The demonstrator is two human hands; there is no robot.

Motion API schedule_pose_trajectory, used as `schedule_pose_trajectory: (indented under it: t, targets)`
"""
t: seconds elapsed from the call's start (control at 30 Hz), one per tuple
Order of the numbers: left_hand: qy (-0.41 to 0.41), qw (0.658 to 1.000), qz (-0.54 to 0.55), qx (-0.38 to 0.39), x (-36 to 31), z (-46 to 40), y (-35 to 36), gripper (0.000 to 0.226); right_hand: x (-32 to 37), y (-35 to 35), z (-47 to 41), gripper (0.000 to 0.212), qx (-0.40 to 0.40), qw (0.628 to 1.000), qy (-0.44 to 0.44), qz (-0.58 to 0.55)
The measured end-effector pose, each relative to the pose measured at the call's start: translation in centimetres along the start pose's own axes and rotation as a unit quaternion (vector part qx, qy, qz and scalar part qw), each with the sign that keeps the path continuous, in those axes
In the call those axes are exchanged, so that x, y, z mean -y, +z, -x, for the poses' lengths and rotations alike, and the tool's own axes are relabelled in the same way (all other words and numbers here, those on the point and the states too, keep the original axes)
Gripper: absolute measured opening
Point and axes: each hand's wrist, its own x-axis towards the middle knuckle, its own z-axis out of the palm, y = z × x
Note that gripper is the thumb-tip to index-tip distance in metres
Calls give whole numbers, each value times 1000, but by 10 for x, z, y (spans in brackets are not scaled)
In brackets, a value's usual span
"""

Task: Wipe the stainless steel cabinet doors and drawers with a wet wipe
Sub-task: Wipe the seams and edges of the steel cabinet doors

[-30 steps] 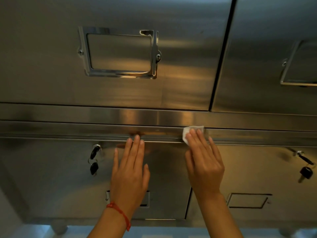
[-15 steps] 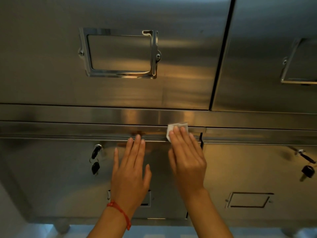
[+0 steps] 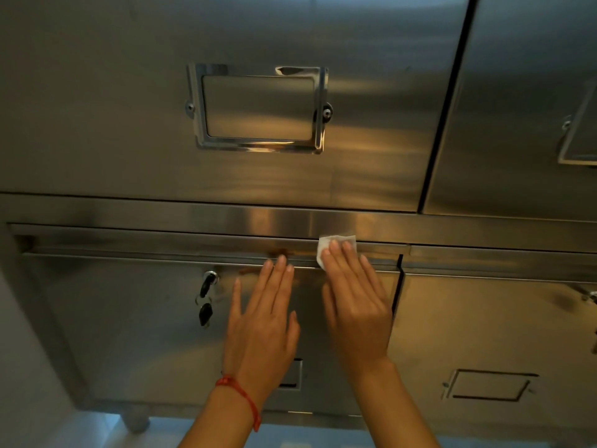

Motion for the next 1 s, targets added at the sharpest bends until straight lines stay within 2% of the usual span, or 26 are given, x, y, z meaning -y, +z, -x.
schedule_pose_trajectory:
  t: [0.1, 0.27, 0.53, 0.7, 1.0]
  targets:
    - [-7, 1000, -10, 15, 0, 1, -2, 57, -7, -3, 3, 32, 1, 1000, -9, 24]
    - [-16, 999, -25, 14, 6, 0, -6, 57, 5, 3, 4, 31, -23, 999, 30, 4]
    - [-3, 998, -61, -5, 10, 0, -3, 57, 9, 5, -1, 32, 6, 999, -26, 30]
    - [0, 996, -83, -25, 14, 3, -2, 55, 17, 9, 2, 32, -15, 1000, 1, 19]
    - [-7, 995, -98, -34, 19, 5, -3, 55, 25, 14, -4, 29, -3, 999, -42, 24]
